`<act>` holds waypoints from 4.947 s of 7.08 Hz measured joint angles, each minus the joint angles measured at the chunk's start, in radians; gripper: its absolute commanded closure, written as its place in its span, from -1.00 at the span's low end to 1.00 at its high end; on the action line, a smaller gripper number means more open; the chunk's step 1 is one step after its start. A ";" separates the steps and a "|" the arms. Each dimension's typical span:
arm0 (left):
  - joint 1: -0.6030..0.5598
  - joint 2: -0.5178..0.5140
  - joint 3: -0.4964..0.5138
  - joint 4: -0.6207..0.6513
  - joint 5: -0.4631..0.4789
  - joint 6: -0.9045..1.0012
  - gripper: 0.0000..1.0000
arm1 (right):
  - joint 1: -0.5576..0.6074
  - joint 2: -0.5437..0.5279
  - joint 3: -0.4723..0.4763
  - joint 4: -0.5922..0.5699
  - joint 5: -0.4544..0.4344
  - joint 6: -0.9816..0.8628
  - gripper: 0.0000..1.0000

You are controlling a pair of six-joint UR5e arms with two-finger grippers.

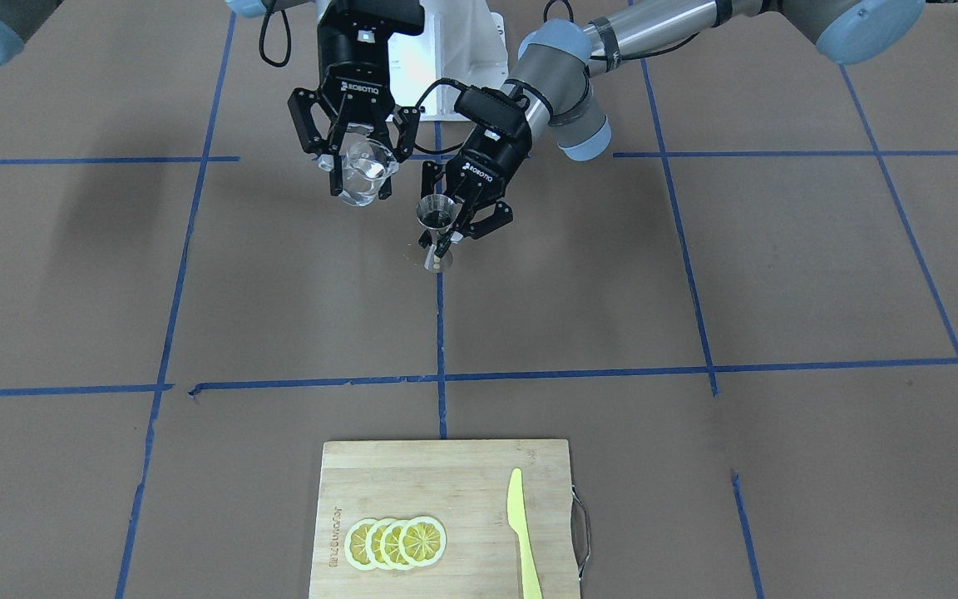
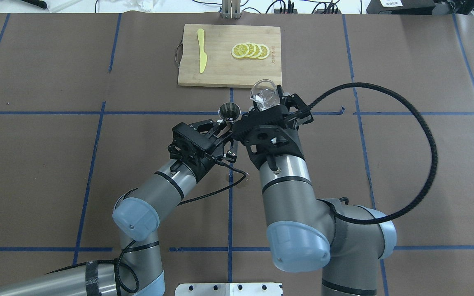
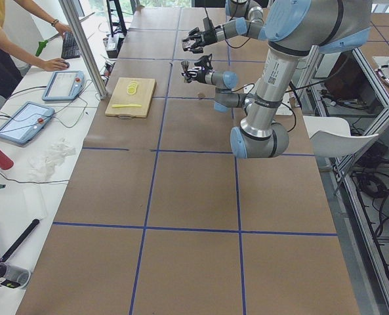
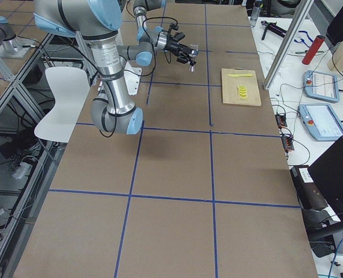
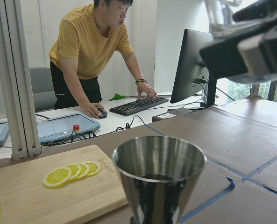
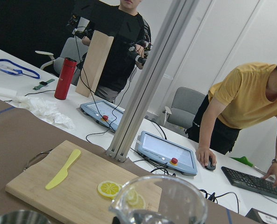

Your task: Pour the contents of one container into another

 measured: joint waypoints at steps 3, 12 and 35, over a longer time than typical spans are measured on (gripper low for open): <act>-0.021 0.108 -0.087 -0.006 0.019 0.000 1.00 | 0.006 -0.174 0.028 0.081 0.045 0.304 1.00; -0.051 0.650 -0.132 -0.182 0.183 -0.319 1.00 | 0.060 -0.372 -0.013 0.085 0.113 0.500 1.00; -0.044 0.879 -0.110 -0.273 -0.045 -0.505 -0.99 | 0.053 -0.343 -0.013 0.086 0.112 0.502 1.00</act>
